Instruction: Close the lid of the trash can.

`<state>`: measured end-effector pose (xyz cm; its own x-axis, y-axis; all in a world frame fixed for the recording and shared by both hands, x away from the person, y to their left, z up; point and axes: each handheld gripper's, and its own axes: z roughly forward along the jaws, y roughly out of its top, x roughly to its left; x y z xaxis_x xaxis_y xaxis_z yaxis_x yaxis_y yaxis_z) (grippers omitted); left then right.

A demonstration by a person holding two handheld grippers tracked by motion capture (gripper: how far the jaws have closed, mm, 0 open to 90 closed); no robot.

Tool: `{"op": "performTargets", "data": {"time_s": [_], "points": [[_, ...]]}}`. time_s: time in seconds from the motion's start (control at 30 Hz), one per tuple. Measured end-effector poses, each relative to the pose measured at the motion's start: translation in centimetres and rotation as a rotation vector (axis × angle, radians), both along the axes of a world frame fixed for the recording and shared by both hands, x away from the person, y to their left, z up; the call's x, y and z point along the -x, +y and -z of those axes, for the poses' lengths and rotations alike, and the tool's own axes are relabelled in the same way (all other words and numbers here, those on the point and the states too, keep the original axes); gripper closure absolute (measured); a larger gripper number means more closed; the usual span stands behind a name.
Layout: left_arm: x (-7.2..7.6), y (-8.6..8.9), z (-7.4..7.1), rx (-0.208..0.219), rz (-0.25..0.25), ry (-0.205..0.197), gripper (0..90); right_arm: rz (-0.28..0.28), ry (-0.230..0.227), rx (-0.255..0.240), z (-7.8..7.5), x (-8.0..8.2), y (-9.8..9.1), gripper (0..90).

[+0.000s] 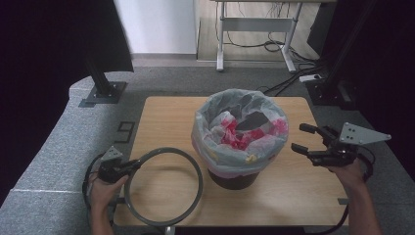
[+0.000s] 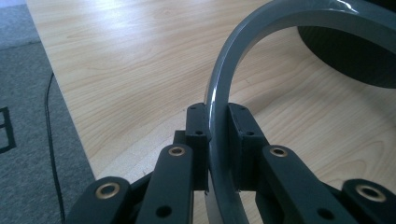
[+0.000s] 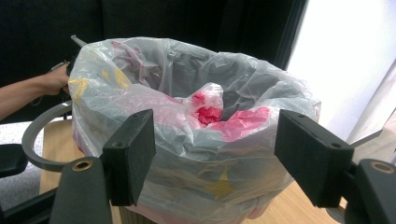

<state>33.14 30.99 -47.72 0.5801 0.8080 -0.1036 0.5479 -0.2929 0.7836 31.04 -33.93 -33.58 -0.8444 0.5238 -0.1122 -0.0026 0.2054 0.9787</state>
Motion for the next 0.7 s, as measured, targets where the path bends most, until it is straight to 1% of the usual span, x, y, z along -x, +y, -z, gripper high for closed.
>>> {"op": "performTargets", "data": {"time_s": [0.17,0.23,0.27,0.37,0.47,0.7], "points": [[0.4,0.8,-1.2,0.022,0.003,-0.022,79.7,0.001,0.0,-0.006,-0.1,0.0,-0.2,29.0],[0.7,1.0,-1.9,0.028,0.005,-0.035,79.7,0.001,0.0,-0.007,-0.1,0.0,-0.3,29.0],[0.7,1.2,-2.2,0.035,0.007,-0.038,79.7,-0.001,0.002,-0.007,-0.1,0.0,-0.3,29.0],[0.9,1.6,-3.4,0.04,0.01,-0.046,79.7,0.001,0.008,0.0,0.0,-0.1,-0.3,29.0],[1.1,1.9,-4.5,0.062,0.018,-0.062,79.7,0.002,0.008,-0.001,-0.1,-0.1,-0.3,29.0],[1.5,2.3,-6.3,0.076,0.028,-0.087,79.7,0.001,0.006,-0.003,-0.1,-0.1,-0.3,29.0]]}}
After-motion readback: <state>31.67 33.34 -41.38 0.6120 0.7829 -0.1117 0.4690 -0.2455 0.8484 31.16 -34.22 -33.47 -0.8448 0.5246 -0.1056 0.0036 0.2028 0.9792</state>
